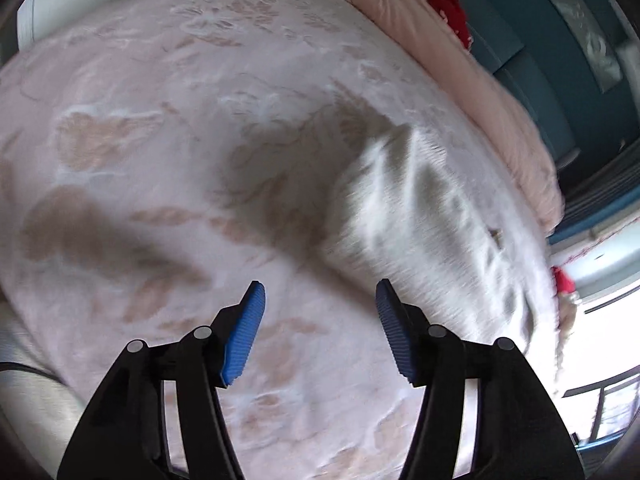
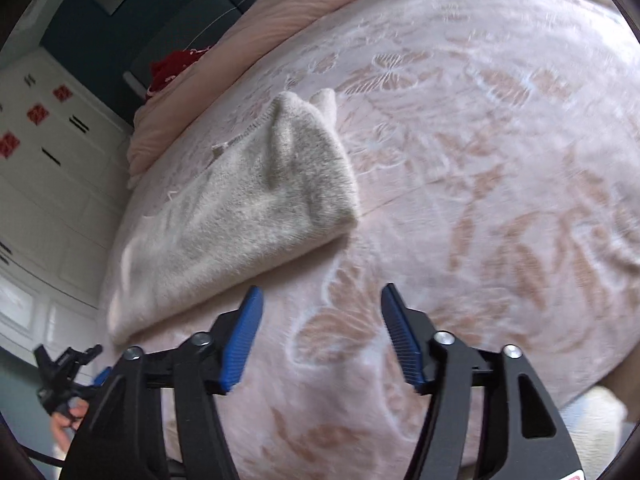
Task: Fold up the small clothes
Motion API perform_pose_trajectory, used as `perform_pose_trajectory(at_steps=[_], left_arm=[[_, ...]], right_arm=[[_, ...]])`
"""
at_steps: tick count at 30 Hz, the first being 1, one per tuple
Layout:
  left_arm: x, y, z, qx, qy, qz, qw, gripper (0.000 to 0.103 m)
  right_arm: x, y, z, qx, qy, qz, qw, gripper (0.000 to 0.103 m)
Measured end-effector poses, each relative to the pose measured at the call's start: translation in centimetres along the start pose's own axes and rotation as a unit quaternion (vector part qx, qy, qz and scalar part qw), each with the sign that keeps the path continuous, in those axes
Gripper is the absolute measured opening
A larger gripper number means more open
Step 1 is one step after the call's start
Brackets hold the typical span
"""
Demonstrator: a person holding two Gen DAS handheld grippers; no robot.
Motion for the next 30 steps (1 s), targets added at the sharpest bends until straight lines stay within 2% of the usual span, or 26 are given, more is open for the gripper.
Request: perform_pose_trajectory(at_steps=[2, 4, 5, 7, 9, 13, 15, 16, 17, 18, 19, 20, 22, 25, 28, 30], left_arm=[[-0.4, -0.8, 0.8, 0.018, 0.001, -0.007, 0.9998, 0.067], [-0.6, -0.9, 2.3, 0.013, 0.014, -0.023, 0.9996, 0.067], [-0.7, -1.0, 3.0, 0.017, 0.019, -0.029, 0.9992, 0.067], [-0.5, -0.9, 4.6, 0.002, 0.034, -0.038, 0.9987, 0.067], [-0.7, -1.1, 5.2, -0.007, 0.027, -0.044, 0.9987, 0.067], [-1.2, -1.1, 5.7, 0.007, 0.021, -0.075, 0.997, 0.067], [-1.6, -1.4, 6.0, 0.025, 0.021, -0.088, 0.9956, 0.061], [-1.7, -1.7, 6.3, 0.027, 0.026, -0.091, 0.9951, 0.054], [-1.8, -1.7, 6.6, 0.023, 0.028, -0.093, 0.995, 0.044], [-2.2, -1.9, 6.9, 0.02, 0.03, -0.092, 0.9951, 0.037], [-2.3, -1.9, 6.9, 0.017, 0.033, -0.092, 0.995, 0.029], [-2.5, -1.8, 6.9, 0.015, 0.037, -0.097, 0.9945, 0.024], [-3.2, -1.9, 6.0, 0.026, 0.035, -0.11, 0.993, 0.02], [-3.7, -2.9, 2.5, 0.033, 0.023, -0.075, 0.9963, 0.018], [-2.6, -3.0, -0.7, 0.031, 0.034, -0.045, 0.9979, 0.018], [-0.4, -1.9, -2.8, 0.018, 0.055, -0.019, 0.9981, 0.018]], right_arm=[[-0.4, 0.3, 0.6, -0.028, 0.003, 0.027, 0.999, 0.064], [-1.1, 0.6, 1.3, -0.051, 0.002, 0.052, 0.997, 0.066], [-1.3, 0.6, 1.7, -0.049, 0.001, 0.058, 0.997, 0.066], [-1.9, 0.5, 2.9, -0.044, 0.005, 0.064, 0.997, 0.066], [-2.4, 0.3, 4.1, -0.048, 0.01, 0.077, 0.996, 0.066], [-3.6, 0.2, 5.9, -0.066, 0.003, 0.109, 0.992, 0.068], [-4.3, 0.3, 6.8, -0.073, 0.0, 0.122, 0.99, 0.068], [-4.6, 0.4, 7.2, -0.076, -0.001, 0.126, 0.989, 0.068], [-5.0, 0.7, 7.7, -0.078, 0.001, 0.127, 0.989, 0.066], [-5.7, 1.2, 8.4, -0.082, 0.004, 0.124, 0.989, 0.046], [-6.1, 1.6, 8.7, -0.088, 0.007, 0.123, 0.988, 0.015], [-6.5, 2.1, 9.0, -0.095, 0.014, 0.121, 0.988, 0.016], [-8.2, 3.5, 7.5, -0.109, -0.013, 0.11, 0.988, 0.013], [-9.4, 5.6, 4.1, -0.114, -0.032, 0.074, 0.99, 0.011], [-8.1, 6.3, 0.4, -0.103, -0.026, 0.03, 0.994, 0.011], [-5.3, 5.0, -1.6, -0.084, -0.004, 0.012, 0.996, 0.011]])
Point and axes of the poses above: each gripper's, at about its wrist camera, not at the fingertips, and z roughly the way its jaws point, y to its left, x to its underside, the point moved 6 cm from there along z, roughly the way its jaws point, and after that the axes turned 1 degree about z, right-handed, at the moved point
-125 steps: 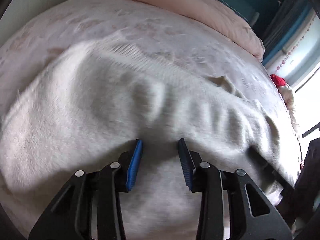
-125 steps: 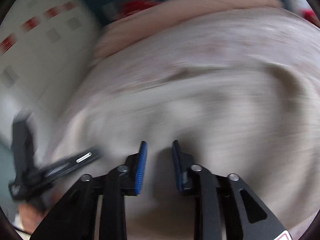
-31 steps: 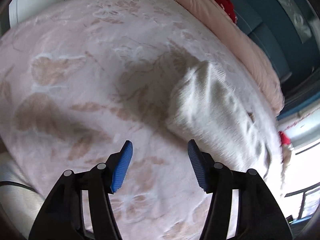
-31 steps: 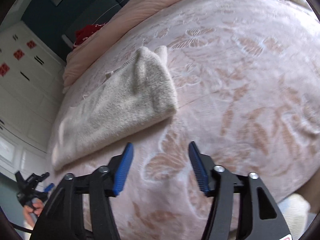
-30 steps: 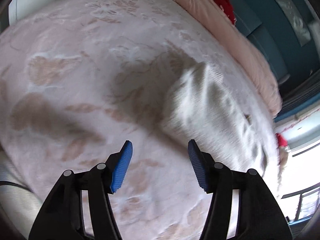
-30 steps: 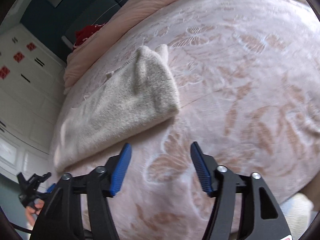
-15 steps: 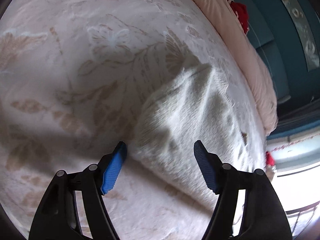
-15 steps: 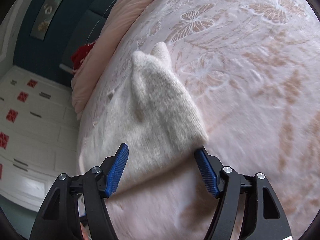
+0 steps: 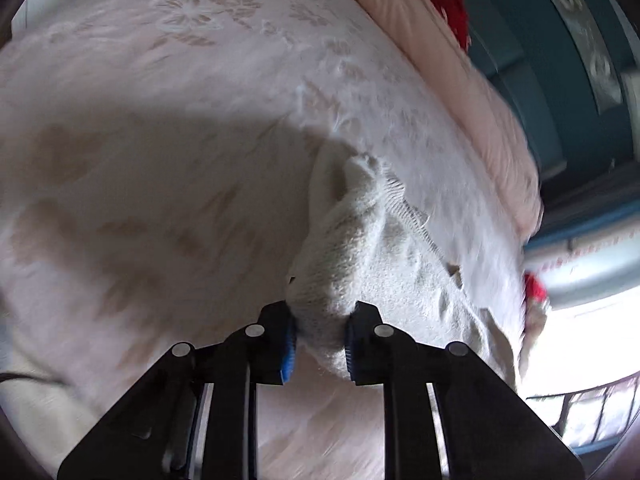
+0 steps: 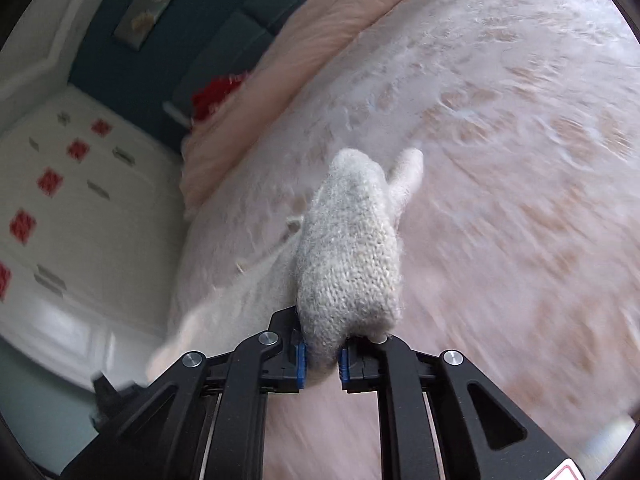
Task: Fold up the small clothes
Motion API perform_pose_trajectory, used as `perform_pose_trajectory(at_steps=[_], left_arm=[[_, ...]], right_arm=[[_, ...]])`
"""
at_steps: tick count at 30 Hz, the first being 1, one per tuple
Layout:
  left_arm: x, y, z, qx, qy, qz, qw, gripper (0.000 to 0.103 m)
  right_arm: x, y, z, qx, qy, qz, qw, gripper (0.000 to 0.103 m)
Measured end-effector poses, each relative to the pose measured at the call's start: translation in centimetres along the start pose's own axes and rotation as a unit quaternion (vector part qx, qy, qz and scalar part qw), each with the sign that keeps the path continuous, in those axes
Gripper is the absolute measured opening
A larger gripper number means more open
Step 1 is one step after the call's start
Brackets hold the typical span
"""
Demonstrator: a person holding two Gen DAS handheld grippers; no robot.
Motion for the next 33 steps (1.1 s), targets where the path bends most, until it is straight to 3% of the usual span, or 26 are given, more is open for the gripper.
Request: perform_pose_trajectory(at_steps=[4, 6, 8, 10, 11, 12, 14, 16, 18, 19, 20, 21, 24, 26, 29, 30, 31, 33], left_arm=[[5.3, 3.4, 0.1, -0.039, 0.049, 0.018, 0.9979, 0.021], [6.9, 4.7, 0.8, -0.054, 0.057, 0.017, 0.9968, 0.025], [6.3, 4.3, -0.4, -0.058, 0.03, 0.017, 0.9977, 0.028], [4.6, 2.4, -2.7, -0.067, -0.02, 0.048, 0.9964, 0.028], [3.5, 1.1, -3.9, -0.074, -0.053, 0.071, 0.9933, 0.036], [2.0, -0.6, -4.6, -0.081, -0.085, 0.1, 0.988, 0.05], [-0.4, -3.7, -3.6, -0.073, -0.105, 0.14, 0.9818, 0.064], [-1.9, -5.0, -0.9, -0.073, -0.094, 0.151, 0.9814, 0.064], [-3.3, -5.4, 4.3, -0.085, -0.047, 0.155, 0.9832, 0.063], [-3.5, -5.1, 6.0, -0.097, -0.031, 0.152, 0.9831, 0.057], [-3.8, -4.8, 7.8, -0.115, -0.017, 0.15, 0.9818, 0.023], [-3.3, -4.0, 8.9, -0.135, -0.003, 0.144, 0.9804, 0.009], [-3.8, -4.1, 8.1, -0.12, -0.021, 0.141, 0.9825, 0.008], [-4.0, -3.8, 8.3, -0.132, -0.024, 0.147, 0.9801, 0.009], [-4.2, -2.8, 11.4, -0.16, 0.002, 0.165, 0.9733, 0.011], [-4.2, -3.1, 10.8, -0.158, -0.009, 0.169, 0.9728, 0.011], [-4.1, -3.3, 10.0, -0.152, -0.013, 0.169, 0.9737, 0.013], [-3.9, -3.3, 7.1, -0.13, -0.02, 0.155, 0.979, 0.027]], right_arm=[[6.9, -5.6, -0.3, 0.06, 0.083, 0.002, 0.995, 0.015], [9.1, -8.3, -0.1, 0.112, 0.104, 0.005, 0.988, 0.028], [8.6, -8.6, -1.6, 0.12, 0.078, 0.013, 0.99, 0.031], [6.4, -7.7, -3.5, 0.144, 0.029, -0.011, 0.989, 0.051], [5.3, -6.8, -4.2, 0.156, 0.008, -0.031, 0.987, 0.056], [3.8, -5.4, -4.2, 0.159, -0.008, -0.063, 0.985, 0.063], [2.0, -3.4, -3.0, 0.153, -0.013, -0.1, 0.983, 0.071], [0.3, -2.0, 0.0, 0.142, -0.007, -0.123, 0.982, 0.072], [-1.0, -2.0, 4.1, 0.144, 0.015, -0.124, 0.982, 0.072], [-1.4, -2.4, 5.8, 0.151, 0.024, -0.123, 0.981, 0.059], [-1.6, -2.7, 7.0, 0.155, 0.033, -0.123, 0.98, 0.032], [-1.9, -2.9, 8.3, 0.156, 0.049, -0.123, 0.979, 0.007], [-3.9, -1.2, 6.1, 0.118, -0.01, -0.096, 0.988, 0.006], [-4.6, -1.2, 5.6, 0.122, -0.034, -0.106, 0.986, 0.006], [-3.3, -5.5, 10.7, 0.175, 0.059, -0.092, 0.978, 0.007], [-3.4, -5.4, 10.2, 0.171, 0.043, -0.092, 0.98, 0.01], [-3.7, -4.6, 9.1, 0.173, 0.029, -0.092, 0.98, 0.02], [-3.9, -1.9, 5.7, 0.179, -0.017, -0.11, 0.978, 0.022]])
Point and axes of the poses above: each gripper's, at about its wrist camera, not at the fingertips, and z roughly the way its jaws point, y to its left, x to its underside, the point moved 6 cm from there along z, roughly the way its jaws point, and after that the axes turned 1 degree about z, right-handed, at the moved point
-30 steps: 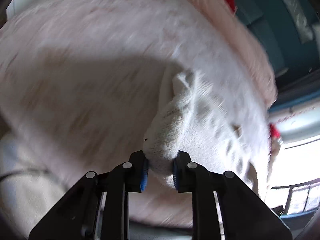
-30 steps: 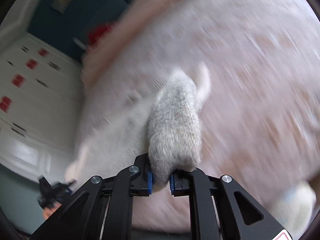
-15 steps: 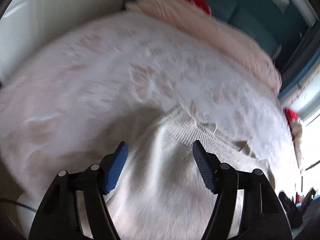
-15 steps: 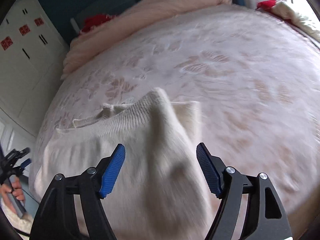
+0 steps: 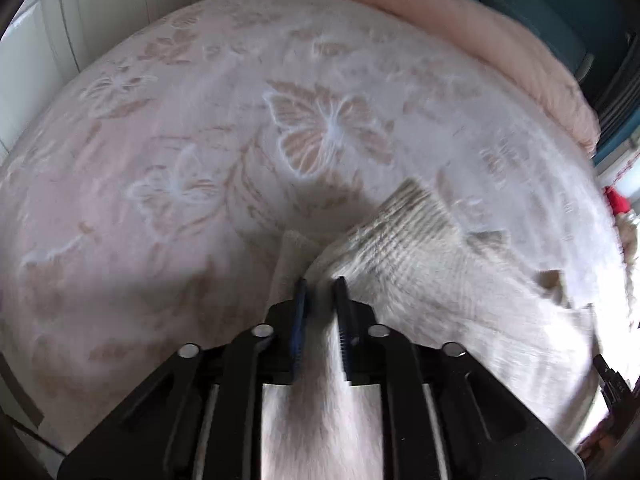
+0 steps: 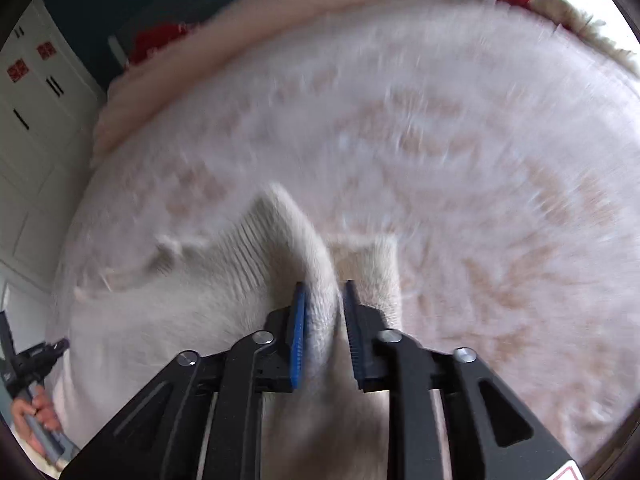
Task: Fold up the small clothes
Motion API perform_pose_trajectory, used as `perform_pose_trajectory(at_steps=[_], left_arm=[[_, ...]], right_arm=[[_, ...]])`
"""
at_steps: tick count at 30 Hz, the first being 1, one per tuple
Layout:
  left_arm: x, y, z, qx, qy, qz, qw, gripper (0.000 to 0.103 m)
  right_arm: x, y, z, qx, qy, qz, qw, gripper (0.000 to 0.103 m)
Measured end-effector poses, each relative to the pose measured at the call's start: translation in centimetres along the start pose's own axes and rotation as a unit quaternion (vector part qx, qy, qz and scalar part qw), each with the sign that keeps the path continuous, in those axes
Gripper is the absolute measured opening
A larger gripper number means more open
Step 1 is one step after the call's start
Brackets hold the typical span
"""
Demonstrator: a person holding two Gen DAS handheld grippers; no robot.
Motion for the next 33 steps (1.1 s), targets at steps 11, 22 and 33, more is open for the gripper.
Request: perform_pose_trajectory(at_steps=[11, 22, 33], left_arm=[[11.5, 6.4, -6.6, 0.113, 0.004, -0.182, 0.9768, 0.069], [10.3, 5.2, -2.2, 0.109, -0.008, -0.217, 0.9702, 0.046], [7.1, -0.5, -9.8, 0.209, -0.074, -0.139, 0.9651, 0.017]], right_arm=[[10.2, 15.6, -4.1, -0.139, 0.047, -0.166, 0.975, 0.003], [14.7, 20.0, 4.8, -0.099, 0.13, -0.199, 0.966, 0.0], [15.0, 20.7, 5.5, -0.072, 0.109, -0.228, 0.965, 0.0]])
Point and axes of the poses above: each gripper's, at about its wrist camera, not at the fingertips, and z roughly the way its jaws point, y to its left, x to its underside, the point moved 6 cm from there along z, roughly the way its jaws point, and after that the axes turned 1 degree about z, right-handed, at the moved point
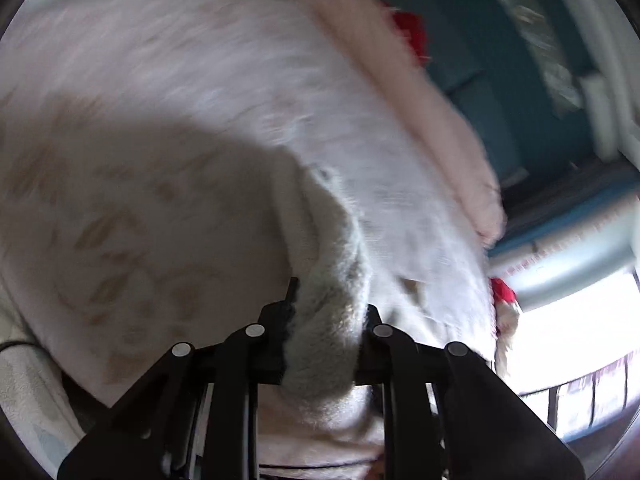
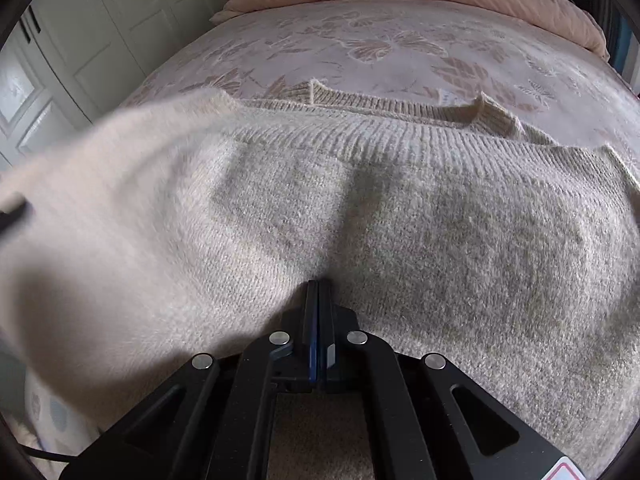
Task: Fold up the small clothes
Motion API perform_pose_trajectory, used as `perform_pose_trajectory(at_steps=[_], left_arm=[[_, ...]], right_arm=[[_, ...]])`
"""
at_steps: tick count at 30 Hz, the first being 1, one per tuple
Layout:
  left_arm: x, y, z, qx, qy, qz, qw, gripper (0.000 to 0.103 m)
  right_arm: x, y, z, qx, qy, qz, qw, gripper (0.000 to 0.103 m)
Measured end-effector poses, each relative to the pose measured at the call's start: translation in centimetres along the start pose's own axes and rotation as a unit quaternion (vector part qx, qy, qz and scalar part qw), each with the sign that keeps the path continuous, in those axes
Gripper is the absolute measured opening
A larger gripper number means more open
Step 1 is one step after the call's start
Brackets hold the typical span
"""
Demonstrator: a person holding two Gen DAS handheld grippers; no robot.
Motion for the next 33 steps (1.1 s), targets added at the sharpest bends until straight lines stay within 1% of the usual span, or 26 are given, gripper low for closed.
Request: perform_pose_trajectory(at_steps=[2, 4, 6, 7, 8, 9, 10, 12, 14, 15, 16, 18, 19, 20, 21, 22, 23, 24, 25, 26, 28, 29, 30, 31, 32, 33], left_arm=[[0.3, -3.2, -0.3, 0.019, -0.001, 0.039, 0.999, 0.017], [1.1, -7.1, 0.1, 0.032, 0.004, 0.089, 0.9955, 0.017], [1.9, -9.9, 0.7, 0.036, 0.009, 0.123, 0.9917, 0.017], [2.7, -11.7, 1.0, 0.042, 0.016, 0.147, 0.9881, 0.017], [3.3, -12.7, 1.1, 0.045, 0.019, 0.162, 0.9855, 0.017], [4.3, -14.7, 1.5, 0.049, 0.024, 0.19, 0.9802, 0.017], [5.1, -15.8, 1.9, 0.051, 0.028, 0.206, 0.9768, 0.017], [7.3, -18.1, 3.4, 0.058, 0.043, 0.236, 0.969, 0.017], [9.7, -19.3, 5.8, 0.053, 0.068, 0.258, 0.9623, 0.018], [11.7, -19.9, 7.5, 0.044, 0.087, 0.273, 0.9569, 0.018], [13.1, -20.0, 8.7, 0.032, 0.097, 0.287, 0.9523, 0.019], [16.3, -19.7, 11.7, -0.003, 0.125, 0.328, 0.9364, 0.026], [17.4, -19.3, 12.5, -0.02, 0.138, 0.339, 0.9306, 0.028], [18.2, -19.0, 12.7, -0.025, 0.147, 0.343, 0.9273, 0.032], [18.6, -18.9, 12.4, -0.019, 0.146, 0.348, 0.9258, 0.041], [18.6, -18.8, 11.4, -0.015, 0.133, 0.359, 0.9237, 0.048], [18.4, -18.6, 10.6, -0.018, 0.122, 0.367, 0.9221, 0.067], [17.8, -18.3, 9.5, -0.023, 0.11, 0.371, 0.9217, 0.079], [16.9, -17.8, 8.4, -0.025, 0.1, 0.371, 0.9227, 0.081], [16.4, -17.5, 7.6, -0.028, 0.093, 0.372, 0.923, 0.082], [15.1, -16.4, 5.6, -0.058, 0.074, 0.381, 0.9199, 0.083], [14.5, -15.5, 4.5, -0.085, 0.063, 0.386, 0.9165, 0.083], [14.1, -14.7, 4.2, -0.1, 0.06, 0.387, 0.9146, 0.084], [13.4, -13.6, 3.7, -0.121, 0.059, 0.387, 0.9125, 0.084], [13.2, -12.9, 3.2, -0.133, 0.059, 0.383, 0.9122, 0.084], [12.8, -12.2, 2.8, -0.143, 0.059, 0.376, 0.9135, 0.084]], right_arm=[[0.0, -0.1, 0.0, -0.004, -0.005, 0.002, 1.0, 0.0], [0.1, -0.3, -0.3, -0.018, -0.011, 0.01, 1.0, 0.0], [-0.1, -1.0, -1.8, -0.049, -0.017, 0.038, 0.998, 0.0], [0.0, -1.8, -3.5, -0.062, -0.028, 0.06, 0.996, 0.0], [0.2, -2.4, -4.8, -0.066, -0.04, 0.069, 0.995, 0.0], [0.8, -3.6, -7.1, -0.068, -0.06, 0.078, 0.993, 0.001], [1.5, -4.8, -8.9, -0.068, -0.072, 0.086, 0.991, 0.001], [3.4, -7.6, -11.9, -0.068, -0.085, 0.111, 0.988, 0.004], [5.5, -10.7, -14.3, -0.051, -0.095, 0.13, 0.986, 0.007], [6.8, -12.7, -15.5, -0.029, -0.098, 0.139, 0.985, 0.011], [7.7, -13.9, -16.3, -0.014, -0.098, 0.144, 0.985, 0.011], [9.8, -16.4, -17.4, 0.011, -0.095, 0.157, 0.983, 0.012], [10.3, -17.2, -17.6, 0.014, -0.092, 0.163, 0.982, 0.014], [11.0, -18.0, -17.9, 0.015, -0.086, 0.172, 0.981, 0.015], [11.3, -18.4, -18.2, 0.014, -0.085, 0.178, 0.98, 0.021], [11.3, -18.7, -18.4, 0.009, -0.086, 0.183, 0.979, 0.027], [11.1, -18.6, -18.7, -0.004, -0.092, 0.188, 0.978, 0.03], [10.7, -18.4, -19.1, -0.016, -0.098, 0.189, 0.977, 0.039], [10.0, -17.9, -19.4, -0.033, -0.105, 0.187, 0.976, 0.052], [9.5, -17.8, -19.7, -0.043, -0.108, 0.186, 0.976, 0.056], [7.3, -16.4, -19.9, -0.082, -0.122, 0.181, 0.972, 0.063], [6.6, -16.2, -19.6, -0.092, -0.122, 0.18, 0.972, 0.066], [5.6, -15.5, -19.2, -0.106, -0.116, 0.182, 0.971, 0.069], [4.8, -15.1, -18.8, -0.114, -0.109, 0.184, 0.97, 0.069], [4.1, -14.6, -18.5, -0.119, -0.104, 0.185, 0.97, 0.069], [3.3, -13.9, -18.1, -0.121, -0.101, 0.18, 0.971, 0.072]])
Point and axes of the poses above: each gripper's, at about its wrist camera, not at the fingertips, and z roughly the way its jaws point, y to its left, x to its underside, the point moved 6 cm from there along z, roughly the way its jaws point, and after that the axes turned 1 degree about z, right-handed, at the moved point
